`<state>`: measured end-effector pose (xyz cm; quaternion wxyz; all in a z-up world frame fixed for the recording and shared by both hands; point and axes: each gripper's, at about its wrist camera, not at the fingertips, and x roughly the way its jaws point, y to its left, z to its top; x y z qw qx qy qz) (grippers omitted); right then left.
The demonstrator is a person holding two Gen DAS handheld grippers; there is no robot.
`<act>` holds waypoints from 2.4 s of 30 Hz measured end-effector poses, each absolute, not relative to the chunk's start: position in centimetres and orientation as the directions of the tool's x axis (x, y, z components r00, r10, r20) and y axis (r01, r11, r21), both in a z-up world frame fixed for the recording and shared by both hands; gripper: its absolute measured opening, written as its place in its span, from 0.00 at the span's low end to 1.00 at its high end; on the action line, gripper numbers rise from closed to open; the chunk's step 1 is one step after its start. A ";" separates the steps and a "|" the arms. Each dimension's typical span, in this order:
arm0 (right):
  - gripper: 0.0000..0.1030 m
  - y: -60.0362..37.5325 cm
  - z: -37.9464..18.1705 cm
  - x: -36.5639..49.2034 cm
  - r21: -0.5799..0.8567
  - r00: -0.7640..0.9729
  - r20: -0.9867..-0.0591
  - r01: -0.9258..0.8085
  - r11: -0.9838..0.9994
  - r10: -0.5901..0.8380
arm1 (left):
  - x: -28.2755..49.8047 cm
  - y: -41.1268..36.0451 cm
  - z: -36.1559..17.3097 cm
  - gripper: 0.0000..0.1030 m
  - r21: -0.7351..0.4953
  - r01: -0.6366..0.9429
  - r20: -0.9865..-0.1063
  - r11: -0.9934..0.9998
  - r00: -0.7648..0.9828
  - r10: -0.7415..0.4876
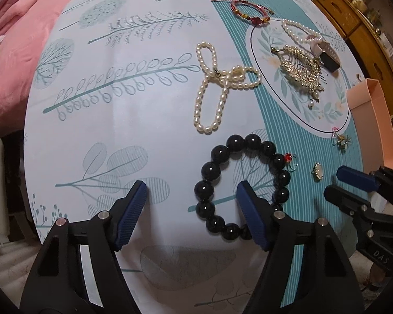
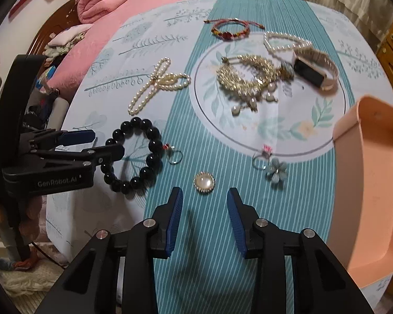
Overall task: Organize jewelry
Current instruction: 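Grasp the black bead bracelet with the left tool while the right tool grasps the gold round brooch, then carry the bracelet and brooch into the pink box and open both tools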
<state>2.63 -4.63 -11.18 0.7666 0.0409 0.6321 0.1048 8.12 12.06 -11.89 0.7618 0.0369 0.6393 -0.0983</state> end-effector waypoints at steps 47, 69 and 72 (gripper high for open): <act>0.16 -6.0 -4.2 1.1 0.097 0.459 -0.880 -0.071 0.993 0.119 | 7.1 8.4 -2.8 0.12 -0.226 0.307 -0.892 0.924 0.317 -0.323; 0.16 -23.5 -0.9 -4.1 0.052 0.438 -0.899 0.084 0.995 0.010 | 6.2 -13.8 8.0 0.12 -0.248 0.539 -0.817 0.805 0.329 -0.473; 0.16 -25.0 -2.4 -4.5 0.046 0.405 -0.914 0.084 0.995 0.008 | 6.4 -16.2 5.9 0.12 -0.241 0.542 -0.847 0.805 0.287 -0.447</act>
